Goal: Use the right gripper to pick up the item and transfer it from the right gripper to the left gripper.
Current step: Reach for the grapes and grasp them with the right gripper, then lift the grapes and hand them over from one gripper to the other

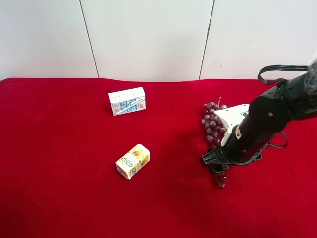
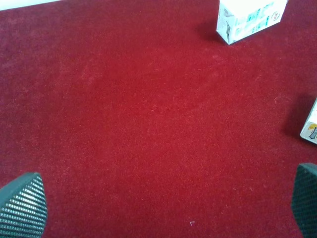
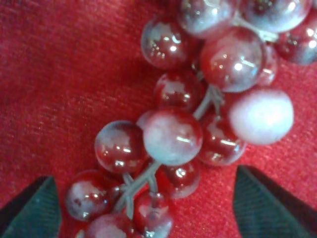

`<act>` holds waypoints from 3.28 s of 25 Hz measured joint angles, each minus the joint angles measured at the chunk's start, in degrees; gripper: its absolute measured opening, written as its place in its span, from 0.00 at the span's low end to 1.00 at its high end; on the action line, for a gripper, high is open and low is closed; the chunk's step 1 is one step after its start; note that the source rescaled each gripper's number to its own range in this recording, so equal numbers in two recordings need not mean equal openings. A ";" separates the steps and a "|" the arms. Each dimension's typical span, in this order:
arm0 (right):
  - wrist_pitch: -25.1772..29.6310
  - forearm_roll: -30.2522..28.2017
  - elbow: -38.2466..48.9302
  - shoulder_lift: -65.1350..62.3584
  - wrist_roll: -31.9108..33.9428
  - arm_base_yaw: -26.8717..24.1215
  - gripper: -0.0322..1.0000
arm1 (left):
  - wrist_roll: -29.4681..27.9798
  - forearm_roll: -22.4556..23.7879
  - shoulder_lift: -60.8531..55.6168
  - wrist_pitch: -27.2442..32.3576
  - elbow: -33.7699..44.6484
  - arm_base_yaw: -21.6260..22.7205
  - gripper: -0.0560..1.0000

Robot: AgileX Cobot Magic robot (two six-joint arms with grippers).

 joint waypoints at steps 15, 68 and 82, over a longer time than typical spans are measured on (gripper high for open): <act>-1.31 -0.41 0.00 0.00 -0.62 0.00 0.18 | 0.00 0.00 0.00 0.00 0.00 0.00 1.00; 29.63 27.05 -43.20 -11.55 -33.10 0.00 0.04 | 0.00 0.00 0.00 0.00 0.00 0.00 1.00; 31.09 38.95 -44.60 -11.55 -42.33 0.00 0.04 | 0.00 0.00 0.00 0.00 0.00 0.00 1.00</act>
